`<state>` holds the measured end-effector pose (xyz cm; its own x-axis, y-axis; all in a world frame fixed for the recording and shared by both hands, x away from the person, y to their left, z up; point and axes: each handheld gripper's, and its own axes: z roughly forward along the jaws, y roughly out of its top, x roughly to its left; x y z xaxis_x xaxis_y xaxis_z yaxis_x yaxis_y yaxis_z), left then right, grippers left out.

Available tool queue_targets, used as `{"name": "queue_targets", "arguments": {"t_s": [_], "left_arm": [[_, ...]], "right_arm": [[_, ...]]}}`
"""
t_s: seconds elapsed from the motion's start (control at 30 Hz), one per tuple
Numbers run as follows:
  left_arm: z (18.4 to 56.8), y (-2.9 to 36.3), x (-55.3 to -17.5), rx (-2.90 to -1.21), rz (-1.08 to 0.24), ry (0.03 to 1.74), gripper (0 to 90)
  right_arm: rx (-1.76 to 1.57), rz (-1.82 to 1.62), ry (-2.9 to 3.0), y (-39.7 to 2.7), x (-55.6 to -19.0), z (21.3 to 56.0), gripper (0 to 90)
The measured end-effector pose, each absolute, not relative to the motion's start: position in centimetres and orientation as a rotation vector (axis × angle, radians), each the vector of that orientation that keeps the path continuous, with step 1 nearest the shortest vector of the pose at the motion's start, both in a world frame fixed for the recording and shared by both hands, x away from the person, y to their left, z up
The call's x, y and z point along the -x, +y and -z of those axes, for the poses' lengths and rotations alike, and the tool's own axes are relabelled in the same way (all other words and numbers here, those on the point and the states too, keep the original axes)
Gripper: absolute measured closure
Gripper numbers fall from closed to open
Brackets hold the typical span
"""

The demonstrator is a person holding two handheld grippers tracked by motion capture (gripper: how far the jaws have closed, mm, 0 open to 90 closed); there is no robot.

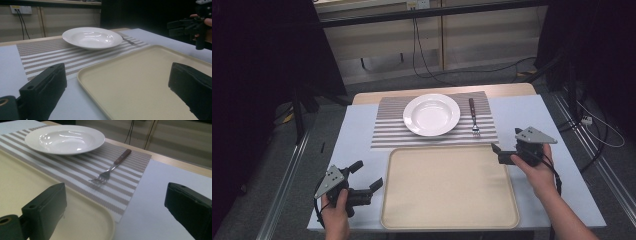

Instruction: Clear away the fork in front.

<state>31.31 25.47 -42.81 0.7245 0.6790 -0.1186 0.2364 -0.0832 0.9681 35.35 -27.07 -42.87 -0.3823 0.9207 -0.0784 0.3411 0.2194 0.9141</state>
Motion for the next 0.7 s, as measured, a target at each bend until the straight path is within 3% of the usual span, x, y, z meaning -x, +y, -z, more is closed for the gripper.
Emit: {"name": "queue_targets", "arguments": {"t_s": [0.7], "left_arm": [[42.9,25.6,-31.2,-1.658,-0.426,0.75,2.1]], "right_arm": [[-1.259,-1.115,1.885,-25.8,-44.0,42.1,4.8]]}}
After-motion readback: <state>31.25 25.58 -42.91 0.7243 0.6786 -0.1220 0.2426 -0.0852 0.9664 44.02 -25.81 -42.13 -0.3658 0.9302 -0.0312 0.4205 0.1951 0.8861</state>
